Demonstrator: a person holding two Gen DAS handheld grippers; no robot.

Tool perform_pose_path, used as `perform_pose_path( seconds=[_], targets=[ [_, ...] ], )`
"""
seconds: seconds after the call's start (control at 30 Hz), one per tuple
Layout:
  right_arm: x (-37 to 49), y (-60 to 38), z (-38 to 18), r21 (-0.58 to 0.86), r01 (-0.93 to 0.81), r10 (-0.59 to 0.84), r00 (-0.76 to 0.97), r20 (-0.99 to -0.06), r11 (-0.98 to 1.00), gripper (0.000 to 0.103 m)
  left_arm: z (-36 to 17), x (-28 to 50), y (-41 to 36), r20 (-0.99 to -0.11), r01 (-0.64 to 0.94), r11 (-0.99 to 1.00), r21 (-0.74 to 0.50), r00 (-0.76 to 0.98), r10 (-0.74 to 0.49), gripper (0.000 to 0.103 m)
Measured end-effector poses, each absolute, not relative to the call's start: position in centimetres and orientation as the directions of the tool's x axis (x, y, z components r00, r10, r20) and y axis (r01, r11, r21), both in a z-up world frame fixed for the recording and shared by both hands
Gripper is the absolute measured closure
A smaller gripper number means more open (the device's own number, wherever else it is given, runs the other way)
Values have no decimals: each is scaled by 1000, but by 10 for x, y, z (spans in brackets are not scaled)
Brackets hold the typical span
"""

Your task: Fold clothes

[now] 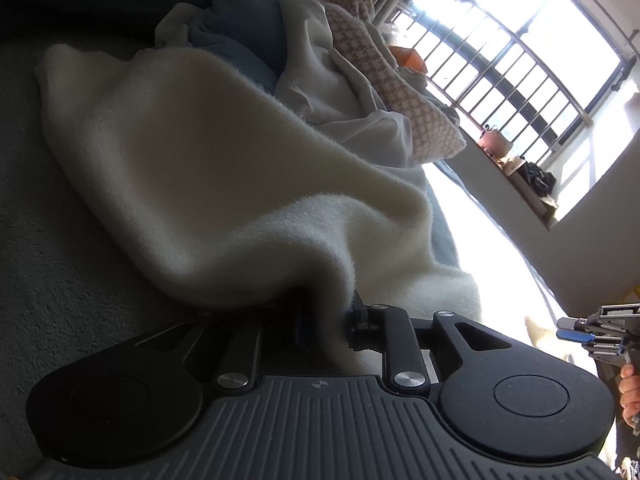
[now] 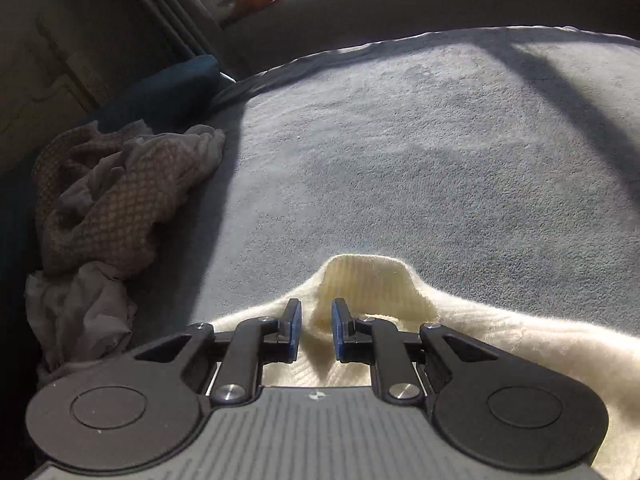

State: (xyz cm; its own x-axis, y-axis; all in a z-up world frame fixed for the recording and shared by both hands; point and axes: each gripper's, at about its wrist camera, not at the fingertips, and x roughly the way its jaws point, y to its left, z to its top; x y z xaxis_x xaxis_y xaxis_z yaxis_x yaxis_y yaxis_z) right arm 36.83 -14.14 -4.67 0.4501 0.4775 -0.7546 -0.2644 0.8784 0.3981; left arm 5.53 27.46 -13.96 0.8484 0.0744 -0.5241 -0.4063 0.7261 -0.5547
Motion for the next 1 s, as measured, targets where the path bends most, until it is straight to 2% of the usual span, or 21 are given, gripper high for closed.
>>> perform_pose_path(
  seconds=[0.07,0.13,0.17,0.27,0.4,0.7,0.83,0.93,1.0],
  targets=[
    [360,-146,-54,369,-291,461,390,-797,883,85,-139,60,272,-526,-406,736,-542,847,80,80],
    [363,-152,-67,256,-240,337,417,-844,936,85,-137,64,268,-530,-404,750,-524,844,84,79],
    [370,-163,-74,220,-166,273,454,-848,961,90,-136,64,267,-533,-403,757,-514,842,86,77],
    [375,-208,-66,387,83,261,607,-750,918,89,-131,61,266,-546,-401,768,-499,834,81,70],
    [356,-241,-38,413,92,241,688,-684,906,79,-126,53,267,-564,-403,771,-493,823,69,64],
    [258,-316,-10,440,36,322,628,-708,897,71,-120,30,272,-597,-417,764,-492,801,53,59],
    [200,-320,-32,530,12,441,539,-718,848,68,-116,10,293,-601,-466,710,-528,796,76,57],
    [164,-305,-56,608,-17,548,456,-701,793,68,-114,-11,323,-603,-554,603,-574,784,146,52],
    [150,-290,-71,624,-27,578,412,-705,781,63,-115,-21,346,-597,-597,514,-616,779,191,49]
  ],
)
